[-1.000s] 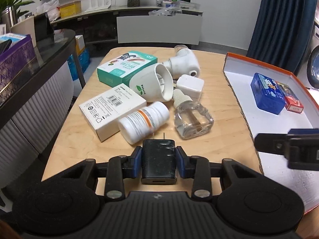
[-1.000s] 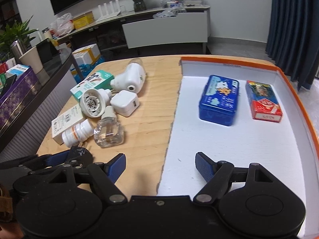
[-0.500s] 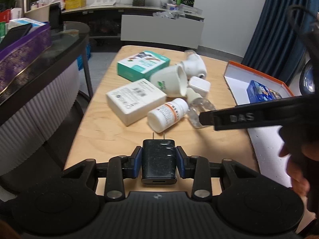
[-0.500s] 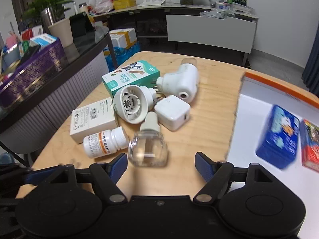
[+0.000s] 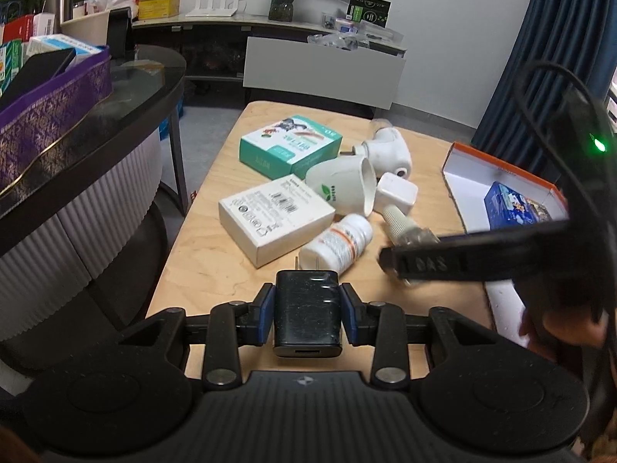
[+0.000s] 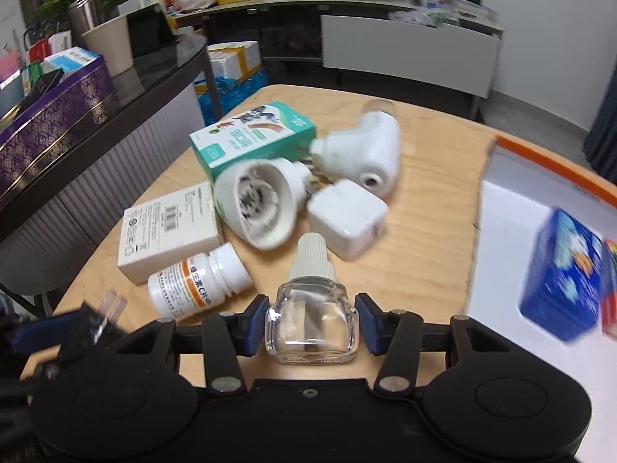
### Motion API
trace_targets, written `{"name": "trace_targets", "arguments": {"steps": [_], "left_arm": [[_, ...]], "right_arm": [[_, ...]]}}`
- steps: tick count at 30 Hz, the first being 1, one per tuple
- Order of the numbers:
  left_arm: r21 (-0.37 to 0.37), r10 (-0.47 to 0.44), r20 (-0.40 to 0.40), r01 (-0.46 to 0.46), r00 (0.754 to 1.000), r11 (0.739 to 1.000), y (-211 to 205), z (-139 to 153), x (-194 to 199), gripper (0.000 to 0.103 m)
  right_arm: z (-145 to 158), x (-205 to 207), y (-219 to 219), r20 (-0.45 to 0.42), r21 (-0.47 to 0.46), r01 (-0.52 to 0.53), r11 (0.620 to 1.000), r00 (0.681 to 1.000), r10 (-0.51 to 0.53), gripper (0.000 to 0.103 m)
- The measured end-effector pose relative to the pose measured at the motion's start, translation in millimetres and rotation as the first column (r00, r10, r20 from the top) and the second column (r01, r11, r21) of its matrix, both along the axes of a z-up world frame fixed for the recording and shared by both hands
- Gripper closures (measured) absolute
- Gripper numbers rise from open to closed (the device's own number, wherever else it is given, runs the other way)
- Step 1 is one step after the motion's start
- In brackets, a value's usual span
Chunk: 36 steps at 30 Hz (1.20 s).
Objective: Organize rigid objects
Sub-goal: 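Grasp the black charger with the left tool while the right tool grasps the glass bottle, then carry the black charger and glass bottle over the white box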
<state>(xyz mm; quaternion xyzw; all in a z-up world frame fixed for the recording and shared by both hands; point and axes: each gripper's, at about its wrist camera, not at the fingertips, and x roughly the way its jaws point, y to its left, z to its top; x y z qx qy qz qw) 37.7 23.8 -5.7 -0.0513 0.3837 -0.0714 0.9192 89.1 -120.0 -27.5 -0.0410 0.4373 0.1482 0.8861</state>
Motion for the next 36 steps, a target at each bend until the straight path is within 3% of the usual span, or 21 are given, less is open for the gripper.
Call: {"name": "trace_targets", "arguments": {"steps": [6, 11, 15, 26, 36], "left_arm": [[-0.007, -0.026, 0.021, 0.027, 0.999, 1.0, -15, 9, 0, 0.067], [-0.02, -0.082, 0.047, 0.083, 0.996, 0.996, -41, 19, 1, 0.067], [-0.034, -0.141, 0.065, 0.143, 0.988, 0.989, -69, 27, 3, 0.067], [-0.035, -0.336, 0.089, 0.34, 0.937, 0.94, -149, 38, 9, 0.067], [-0.001, -0.359, 0.092, 0.361, 0.929, 0.933, -186, 36, 11, 0.067]], "right_arm": [[25, -35, -32, 0.06, 0.032, 0.054, 0.998, 0.997, -0.056, 0.043], [48, -62, -71, 0.1, 0.073, 0.155, 0.985, 0.982, -0.162, 0.043], [59, -78, -99, 0.137, 0.051, 0.228, 0.972, 0.963, -0.233, 0.043], [75, -111, -174, 0.159, 0.069, 0.404, 0.912, 0.898, -0.409, 0.043], [72, -120, -204, 0.151, 0.115, 0.434, 0.893, 0.881, -0.448, 0.043]]}}
